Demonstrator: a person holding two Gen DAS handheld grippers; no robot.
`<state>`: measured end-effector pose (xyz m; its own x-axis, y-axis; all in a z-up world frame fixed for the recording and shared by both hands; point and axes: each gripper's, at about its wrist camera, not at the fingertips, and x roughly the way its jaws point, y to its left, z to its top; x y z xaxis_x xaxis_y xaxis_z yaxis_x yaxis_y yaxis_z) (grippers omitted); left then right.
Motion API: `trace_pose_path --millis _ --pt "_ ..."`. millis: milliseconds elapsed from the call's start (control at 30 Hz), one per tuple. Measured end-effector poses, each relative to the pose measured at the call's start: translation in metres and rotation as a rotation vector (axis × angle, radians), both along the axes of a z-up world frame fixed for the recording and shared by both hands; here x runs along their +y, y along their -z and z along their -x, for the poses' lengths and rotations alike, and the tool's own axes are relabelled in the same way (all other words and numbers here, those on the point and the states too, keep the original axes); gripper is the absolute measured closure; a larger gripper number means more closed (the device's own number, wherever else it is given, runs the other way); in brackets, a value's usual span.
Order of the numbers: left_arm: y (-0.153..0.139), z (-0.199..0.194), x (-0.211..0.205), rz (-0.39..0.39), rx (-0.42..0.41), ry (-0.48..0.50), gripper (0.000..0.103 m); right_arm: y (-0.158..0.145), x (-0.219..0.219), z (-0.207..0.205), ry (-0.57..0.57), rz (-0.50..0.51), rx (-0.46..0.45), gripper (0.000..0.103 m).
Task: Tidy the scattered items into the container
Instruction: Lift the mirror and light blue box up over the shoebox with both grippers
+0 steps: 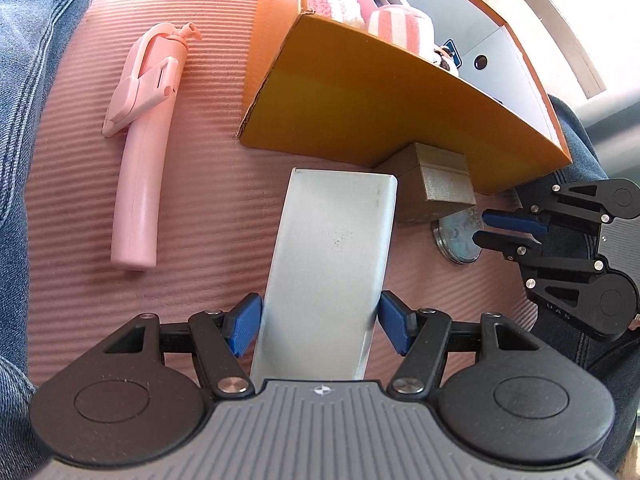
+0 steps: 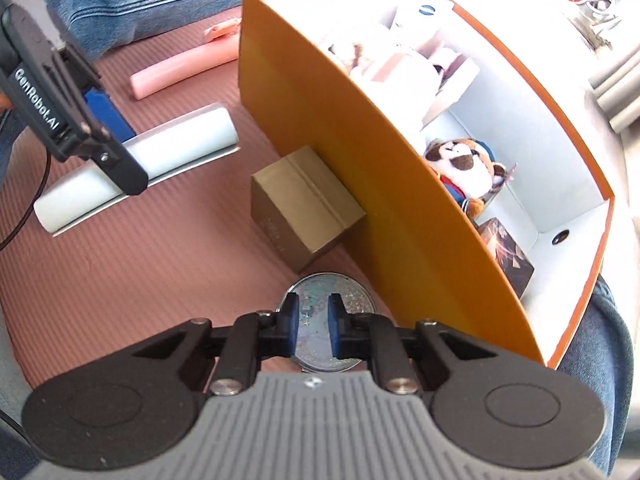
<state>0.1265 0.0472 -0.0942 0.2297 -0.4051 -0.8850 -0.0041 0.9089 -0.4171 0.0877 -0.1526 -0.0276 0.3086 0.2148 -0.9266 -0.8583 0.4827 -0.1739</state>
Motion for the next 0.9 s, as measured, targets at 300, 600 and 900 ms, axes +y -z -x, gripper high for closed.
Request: trace_pose_path --millis 300,600,900 --pt "-0.001 0.002 -0.002 0.007 -0.021 0.005 0.029 0.023 -0.009 -0.019 0.205 0.004 0.130 0.030" --pt "-0.001 0.004 0.001 0.025 -0.024 0.002 0.029 0.047 -0.013 -0.039 0.369 -0.018 0.218 0.020" --pt "-0.004 0.006 0.002 0.035 -0.045 0.004 0.029 0.037 -0.012 -0.026 0.360 -0.040 0.198 0.029"
